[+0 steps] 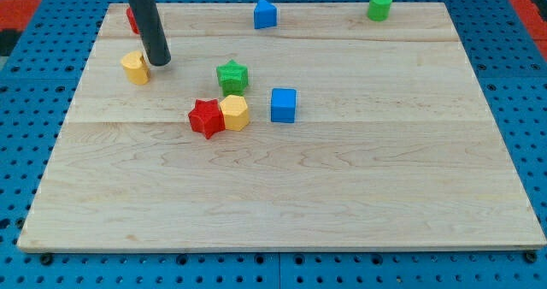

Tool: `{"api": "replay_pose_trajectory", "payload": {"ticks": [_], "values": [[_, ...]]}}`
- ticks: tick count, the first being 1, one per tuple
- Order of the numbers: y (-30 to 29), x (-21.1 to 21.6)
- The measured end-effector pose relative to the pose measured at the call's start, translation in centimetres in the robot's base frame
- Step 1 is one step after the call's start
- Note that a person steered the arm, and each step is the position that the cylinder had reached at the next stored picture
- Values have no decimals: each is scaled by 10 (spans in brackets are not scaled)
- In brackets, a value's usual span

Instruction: Move the green star to the right center of the board

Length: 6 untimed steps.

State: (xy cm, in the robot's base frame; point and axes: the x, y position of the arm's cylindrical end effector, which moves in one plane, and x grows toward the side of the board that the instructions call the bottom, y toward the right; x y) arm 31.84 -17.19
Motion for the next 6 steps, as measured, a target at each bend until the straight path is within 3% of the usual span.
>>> {"api": "replay_pose_trajectory", "payload": {"ticks": [2,6], "values": [[-44,32],[-18,38]]}}
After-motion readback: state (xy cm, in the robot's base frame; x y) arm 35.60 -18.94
